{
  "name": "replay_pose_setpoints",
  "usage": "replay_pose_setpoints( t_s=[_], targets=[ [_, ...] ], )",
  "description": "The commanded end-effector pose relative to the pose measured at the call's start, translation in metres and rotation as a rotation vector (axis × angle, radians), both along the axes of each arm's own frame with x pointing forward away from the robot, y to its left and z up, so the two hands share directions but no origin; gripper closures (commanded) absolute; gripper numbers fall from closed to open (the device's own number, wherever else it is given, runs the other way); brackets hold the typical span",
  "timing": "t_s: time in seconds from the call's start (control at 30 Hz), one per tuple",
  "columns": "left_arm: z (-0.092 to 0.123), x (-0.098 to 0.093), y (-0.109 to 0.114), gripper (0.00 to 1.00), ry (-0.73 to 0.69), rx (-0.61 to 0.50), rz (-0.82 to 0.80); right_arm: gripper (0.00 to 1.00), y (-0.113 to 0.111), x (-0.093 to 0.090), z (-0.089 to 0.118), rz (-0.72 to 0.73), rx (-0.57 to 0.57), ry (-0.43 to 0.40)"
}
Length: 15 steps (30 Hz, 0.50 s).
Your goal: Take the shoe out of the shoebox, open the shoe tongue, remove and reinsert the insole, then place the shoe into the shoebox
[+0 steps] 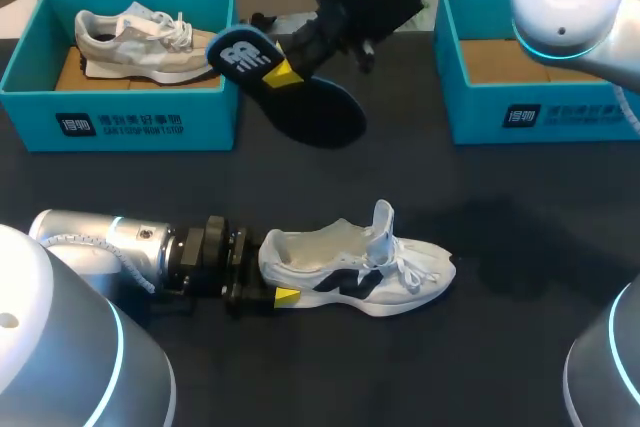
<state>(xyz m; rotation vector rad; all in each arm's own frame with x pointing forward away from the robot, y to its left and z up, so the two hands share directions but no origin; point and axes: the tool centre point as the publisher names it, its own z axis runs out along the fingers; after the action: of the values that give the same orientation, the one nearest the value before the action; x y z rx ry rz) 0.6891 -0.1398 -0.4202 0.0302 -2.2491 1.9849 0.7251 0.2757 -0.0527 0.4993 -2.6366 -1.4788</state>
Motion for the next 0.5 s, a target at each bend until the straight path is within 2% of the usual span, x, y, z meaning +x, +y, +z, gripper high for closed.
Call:
replay_pose_setpoints(
  t_s=[0.03, 0.17, 0.5],
  targets=[
    [0.000, 0.000, -0.001, 1.00, 0.000, 0.000, 0.001, 1.00, -0.031, -0.031, 0.018, -0.039, 0.032, 0.006],
    [0.000, 0.000, -0.001, 1.00, 0.000, 0.000, 0.001, 1.00, -0.042, -0.053, 0.029, -0.044, 0.086, 0.086],
    [0.000, 0.000, -0.001, 1.00, 0.000, 0.000, 0.001, 1.00, -0.042, -0.053, 0.029, -0.044, 0.086, 0.086]
  ],
)
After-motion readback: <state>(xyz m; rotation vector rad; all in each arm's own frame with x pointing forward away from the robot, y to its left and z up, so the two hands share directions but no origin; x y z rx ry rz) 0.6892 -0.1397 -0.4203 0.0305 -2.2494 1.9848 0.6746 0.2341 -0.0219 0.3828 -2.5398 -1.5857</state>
